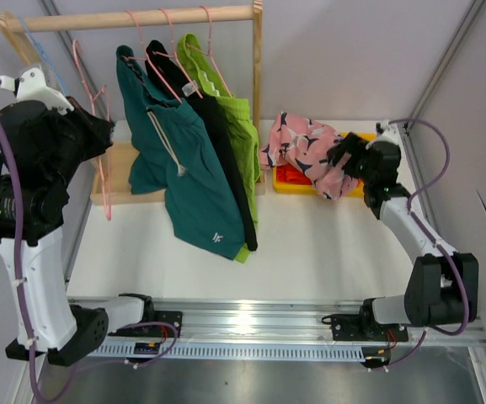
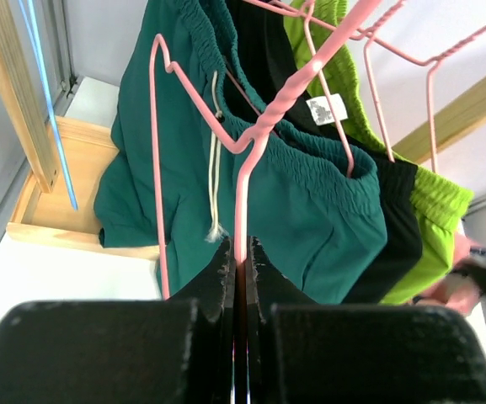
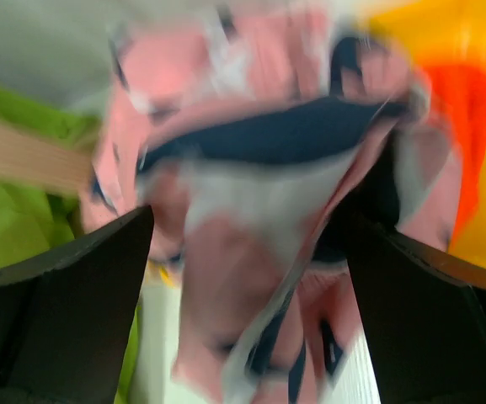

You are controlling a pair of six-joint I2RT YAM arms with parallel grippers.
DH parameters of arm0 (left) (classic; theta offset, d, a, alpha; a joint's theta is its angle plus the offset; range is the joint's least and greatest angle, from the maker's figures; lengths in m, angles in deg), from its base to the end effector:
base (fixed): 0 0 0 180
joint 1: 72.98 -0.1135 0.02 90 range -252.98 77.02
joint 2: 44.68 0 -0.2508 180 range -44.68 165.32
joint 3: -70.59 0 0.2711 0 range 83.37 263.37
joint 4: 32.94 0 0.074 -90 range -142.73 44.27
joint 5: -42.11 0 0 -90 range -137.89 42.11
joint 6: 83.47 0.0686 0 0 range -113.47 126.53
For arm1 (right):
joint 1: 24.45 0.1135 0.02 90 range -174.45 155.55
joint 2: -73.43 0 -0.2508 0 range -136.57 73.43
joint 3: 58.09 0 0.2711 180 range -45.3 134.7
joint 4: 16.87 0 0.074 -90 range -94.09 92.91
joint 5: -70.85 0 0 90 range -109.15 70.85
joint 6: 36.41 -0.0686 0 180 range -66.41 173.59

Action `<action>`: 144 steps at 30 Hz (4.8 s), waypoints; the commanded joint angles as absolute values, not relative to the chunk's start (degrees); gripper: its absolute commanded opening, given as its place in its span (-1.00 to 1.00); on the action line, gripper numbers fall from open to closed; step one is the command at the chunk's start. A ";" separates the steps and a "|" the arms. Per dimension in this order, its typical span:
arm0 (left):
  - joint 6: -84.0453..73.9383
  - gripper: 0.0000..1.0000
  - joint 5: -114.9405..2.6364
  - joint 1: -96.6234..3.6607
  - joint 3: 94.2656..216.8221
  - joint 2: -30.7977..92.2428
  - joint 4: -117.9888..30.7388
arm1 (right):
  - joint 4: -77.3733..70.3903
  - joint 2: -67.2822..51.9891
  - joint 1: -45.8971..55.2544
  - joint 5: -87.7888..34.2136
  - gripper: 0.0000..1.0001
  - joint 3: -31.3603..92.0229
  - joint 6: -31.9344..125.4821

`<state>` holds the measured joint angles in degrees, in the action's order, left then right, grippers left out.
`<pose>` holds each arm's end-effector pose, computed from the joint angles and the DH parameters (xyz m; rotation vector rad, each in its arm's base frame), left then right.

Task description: Remove the shorts from the hanger

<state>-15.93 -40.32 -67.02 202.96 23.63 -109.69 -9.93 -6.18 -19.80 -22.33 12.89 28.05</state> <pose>0.1844 -0.0102 0.5591 -0.3514 1.7618 -0.2372 0.3785 0.0346 0.2813 0.2990 1.8386 0.4182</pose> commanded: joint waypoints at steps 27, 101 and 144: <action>-16.06 -1.00 -44.99 -79.31 221.28 50.23 -96.00 | -4.70 32.22 18.88 -9.30 0.99 -19.11 22.74; -21.34 -0.10 -41.83 -61.47 214.86 54.63 -87.92 | 9.45 42.15 29.52 4.76 0.99 -17.44 24.85; -15.62 -1.00 -40.59 -61.20 225.49 44.79 -98.90 | -3.12 10.70 42.67 -7.11 0.99 26.74 42.60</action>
